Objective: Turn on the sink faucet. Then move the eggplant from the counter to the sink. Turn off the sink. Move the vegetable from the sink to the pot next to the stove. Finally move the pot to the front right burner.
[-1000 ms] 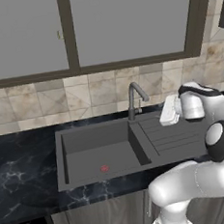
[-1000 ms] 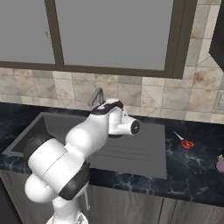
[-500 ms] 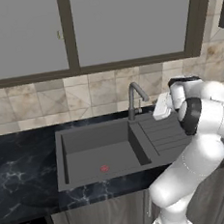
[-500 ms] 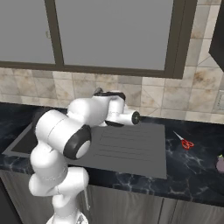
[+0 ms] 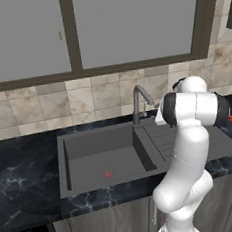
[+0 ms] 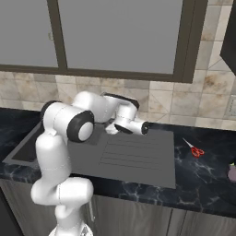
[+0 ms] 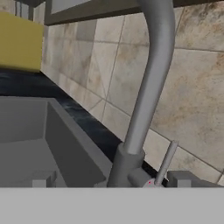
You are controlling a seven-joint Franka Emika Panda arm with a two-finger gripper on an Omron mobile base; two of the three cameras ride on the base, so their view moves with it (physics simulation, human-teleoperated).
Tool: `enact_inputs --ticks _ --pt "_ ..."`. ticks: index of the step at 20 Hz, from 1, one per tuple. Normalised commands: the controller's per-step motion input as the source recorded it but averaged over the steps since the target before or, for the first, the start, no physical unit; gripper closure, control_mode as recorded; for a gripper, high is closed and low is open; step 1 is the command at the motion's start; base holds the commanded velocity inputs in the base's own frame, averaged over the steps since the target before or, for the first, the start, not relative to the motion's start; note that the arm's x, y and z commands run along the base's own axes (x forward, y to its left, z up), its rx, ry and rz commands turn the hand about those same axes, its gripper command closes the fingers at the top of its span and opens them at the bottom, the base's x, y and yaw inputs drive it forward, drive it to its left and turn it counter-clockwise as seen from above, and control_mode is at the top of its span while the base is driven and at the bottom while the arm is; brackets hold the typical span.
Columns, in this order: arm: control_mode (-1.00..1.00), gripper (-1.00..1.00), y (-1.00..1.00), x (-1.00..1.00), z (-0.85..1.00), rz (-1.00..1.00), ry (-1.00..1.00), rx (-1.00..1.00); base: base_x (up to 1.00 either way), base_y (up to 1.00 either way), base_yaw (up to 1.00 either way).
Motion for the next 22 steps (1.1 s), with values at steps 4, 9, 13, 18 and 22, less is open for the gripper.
enact_inputs --ticks 4,9,13,18,22 --pt "-1.0 -1.0 0.0 0.46 -0.09 0.0 -0.03 0.02 0.0 0.0 0.0" --pt "-1.0 -1.0 0.0 0.49 -0.05 0.01 0.0 0.01 0.0 0.0 0.0" --pt "-1.0 -1.0 0.05 0.36 -0.06 0.01 0.0 0.0 0.0 0.0 0.0" --pt "-1.0 -1.0 0.28 0.15 -0.04 0.01 0.0 0.0 0.0 0.0 0.0" --pt "-1.0 -1.0 0.31 0.3 0.0 0.0 0.0 0.0 0.0 0.0 0.0"
